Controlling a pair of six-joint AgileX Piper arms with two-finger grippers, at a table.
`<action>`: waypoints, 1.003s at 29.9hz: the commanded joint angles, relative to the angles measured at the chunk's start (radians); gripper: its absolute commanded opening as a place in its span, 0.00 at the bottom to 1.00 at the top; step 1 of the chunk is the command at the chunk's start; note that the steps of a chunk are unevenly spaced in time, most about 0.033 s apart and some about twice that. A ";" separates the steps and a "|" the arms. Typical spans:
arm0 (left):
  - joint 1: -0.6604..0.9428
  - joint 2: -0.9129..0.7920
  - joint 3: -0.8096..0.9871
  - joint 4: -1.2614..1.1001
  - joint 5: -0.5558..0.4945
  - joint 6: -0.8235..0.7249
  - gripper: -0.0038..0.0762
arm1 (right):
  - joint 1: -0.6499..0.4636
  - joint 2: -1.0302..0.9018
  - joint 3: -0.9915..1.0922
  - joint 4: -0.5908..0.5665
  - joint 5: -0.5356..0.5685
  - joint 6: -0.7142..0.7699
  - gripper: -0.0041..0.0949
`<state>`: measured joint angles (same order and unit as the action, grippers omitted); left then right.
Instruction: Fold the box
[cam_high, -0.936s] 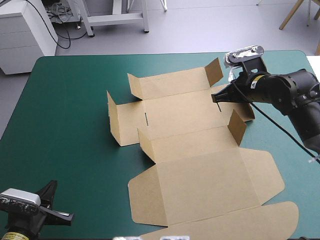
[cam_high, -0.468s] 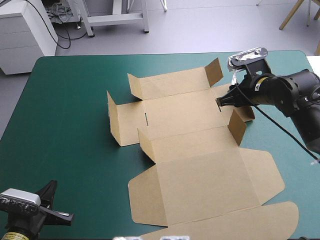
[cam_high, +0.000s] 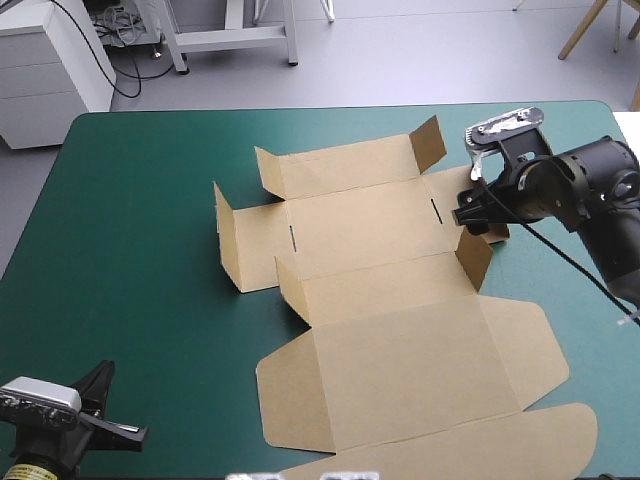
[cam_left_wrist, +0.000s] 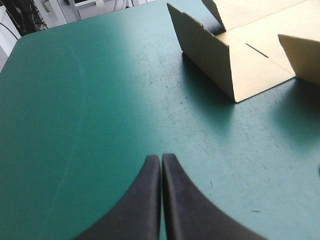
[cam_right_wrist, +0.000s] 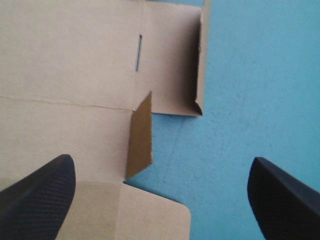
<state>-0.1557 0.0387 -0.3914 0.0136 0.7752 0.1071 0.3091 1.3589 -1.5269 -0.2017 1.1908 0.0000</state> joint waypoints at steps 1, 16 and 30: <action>0.000 0.016 -0.025 -0.001 -0.075 -0.009 0.04 | -0.002 0.019 -0.032 -0.068 0.002 0.000 0.91; 0.000 0.016 -0.025 -0.001 -0.075 -0.009 0.04 | -0.002 0.264 -0.028 -0.048 -0.003 0.009 0.91; 0.000 0.016 -0.025 -0.001 -0.075 -0.009 0.04 | -0.097 0.352 -0.026 0.130 -0.005 -0.045 0.90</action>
<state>-0.1557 0.0387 -0.3914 0.0136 0.7752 0.1071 0.2489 1.7510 -1.5266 -0.1101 1.1995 -0.0098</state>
